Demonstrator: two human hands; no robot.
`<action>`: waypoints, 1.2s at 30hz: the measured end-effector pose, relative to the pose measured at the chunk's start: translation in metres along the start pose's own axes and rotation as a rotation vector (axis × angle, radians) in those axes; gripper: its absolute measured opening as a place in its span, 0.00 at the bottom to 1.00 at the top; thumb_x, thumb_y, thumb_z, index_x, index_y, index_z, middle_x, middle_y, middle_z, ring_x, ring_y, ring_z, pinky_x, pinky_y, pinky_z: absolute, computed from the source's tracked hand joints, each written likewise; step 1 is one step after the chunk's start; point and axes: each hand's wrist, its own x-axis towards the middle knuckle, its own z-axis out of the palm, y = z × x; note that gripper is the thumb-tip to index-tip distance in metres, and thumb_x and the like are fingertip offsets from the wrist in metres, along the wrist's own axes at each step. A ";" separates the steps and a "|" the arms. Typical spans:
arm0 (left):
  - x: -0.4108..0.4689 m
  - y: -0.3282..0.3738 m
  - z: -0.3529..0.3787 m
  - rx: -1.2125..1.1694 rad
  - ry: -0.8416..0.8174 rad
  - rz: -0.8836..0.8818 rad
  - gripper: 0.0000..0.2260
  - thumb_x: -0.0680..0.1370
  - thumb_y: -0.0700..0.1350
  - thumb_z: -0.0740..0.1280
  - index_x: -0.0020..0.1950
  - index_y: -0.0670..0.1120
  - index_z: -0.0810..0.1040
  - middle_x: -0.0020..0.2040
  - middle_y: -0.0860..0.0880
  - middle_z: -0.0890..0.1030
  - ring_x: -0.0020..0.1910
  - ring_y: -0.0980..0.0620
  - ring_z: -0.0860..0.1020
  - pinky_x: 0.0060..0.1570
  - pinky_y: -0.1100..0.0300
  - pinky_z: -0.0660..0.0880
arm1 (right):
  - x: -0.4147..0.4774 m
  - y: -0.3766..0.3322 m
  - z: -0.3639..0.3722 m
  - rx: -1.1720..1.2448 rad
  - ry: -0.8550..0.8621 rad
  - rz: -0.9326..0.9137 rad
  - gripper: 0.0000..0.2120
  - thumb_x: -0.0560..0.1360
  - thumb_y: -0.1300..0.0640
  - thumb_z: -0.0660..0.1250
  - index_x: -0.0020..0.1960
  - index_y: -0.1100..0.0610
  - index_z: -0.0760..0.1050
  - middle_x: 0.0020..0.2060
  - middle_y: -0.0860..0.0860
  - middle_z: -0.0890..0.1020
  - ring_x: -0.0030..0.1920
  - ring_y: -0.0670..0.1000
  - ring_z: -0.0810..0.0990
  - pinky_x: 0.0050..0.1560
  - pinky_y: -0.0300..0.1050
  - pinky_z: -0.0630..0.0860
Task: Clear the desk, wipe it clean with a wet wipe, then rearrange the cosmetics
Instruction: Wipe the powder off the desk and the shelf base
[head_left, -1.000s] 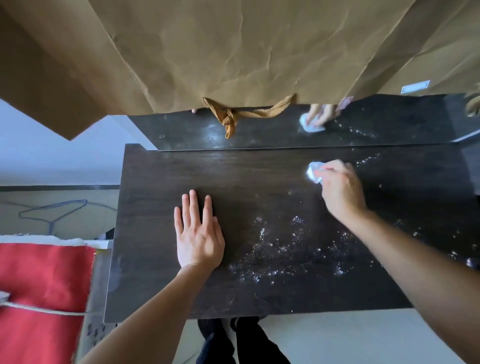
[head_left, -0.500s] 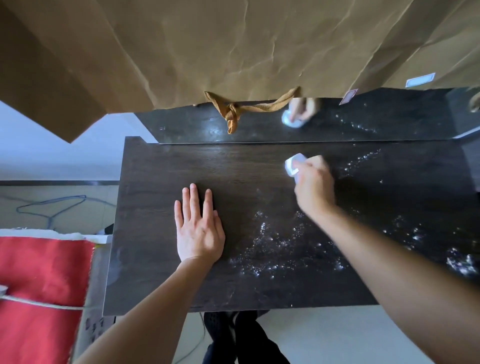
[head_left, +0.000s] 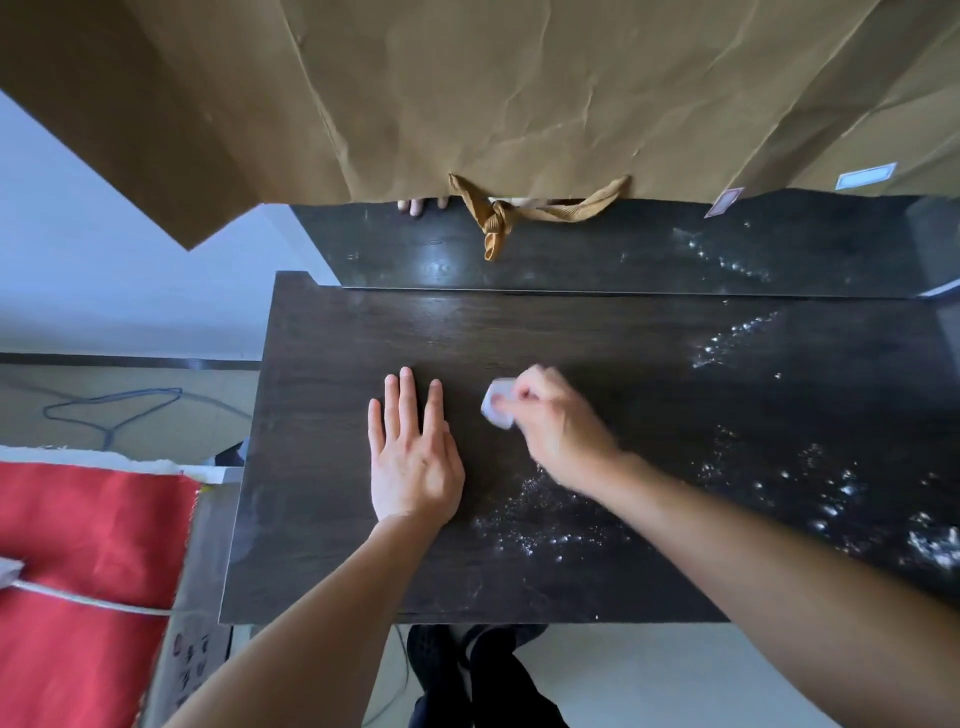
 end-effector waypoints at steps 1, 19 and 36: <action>0.000 0.000 -0.001 -0.003 0.002 0.001 0.23 0.78 0.46 0.50 0.71 0.42 0.67 0.75 0.38 0.61 0.75 0.40 0.57 0.72 0.44 0.53 | -0.010 -0.001 -0.002 -0.020 -0.055 -0.132 0.06 0.75 0.59 0.62 0.48 0.55 0.77 0.42 0.49 0.71 0.43 0.48 0.68 0.42 0.42 0.69; 0.003 0.000 0.000 -0.021 -0.006 0.018 0.25 0.77 0.47 0.48 0.72 0.42 0.66 0.75 0.37 0.61 0.75 0.38 0.56 0.73 0.43 0.52 | -0.058 0.060 -0.066 -0.161 0.340 0.491 0.08 0.70 0.58 0.59 0.42 0.52 0.77 0.39 0.48 0.75 0.38 0.54 0.76 0.39 0.45 0.68; -0.077 -0.090 -0.030 0.056 -0.095 0.119 0.23 0.79 0.48 0.50 0.73 0.44 0.66 0.75 0.39 0.61 0.75 0.40 0.56 0.74 0.46 0.53 | -0.071 -0.063 0.014 0.035 0.122 0.329 0.06 0.72 0.63 0.65 0.43 0.54 0.78 0.37 0.51 0.74 0.39 0.50 0.70 0.37 0.45 0.68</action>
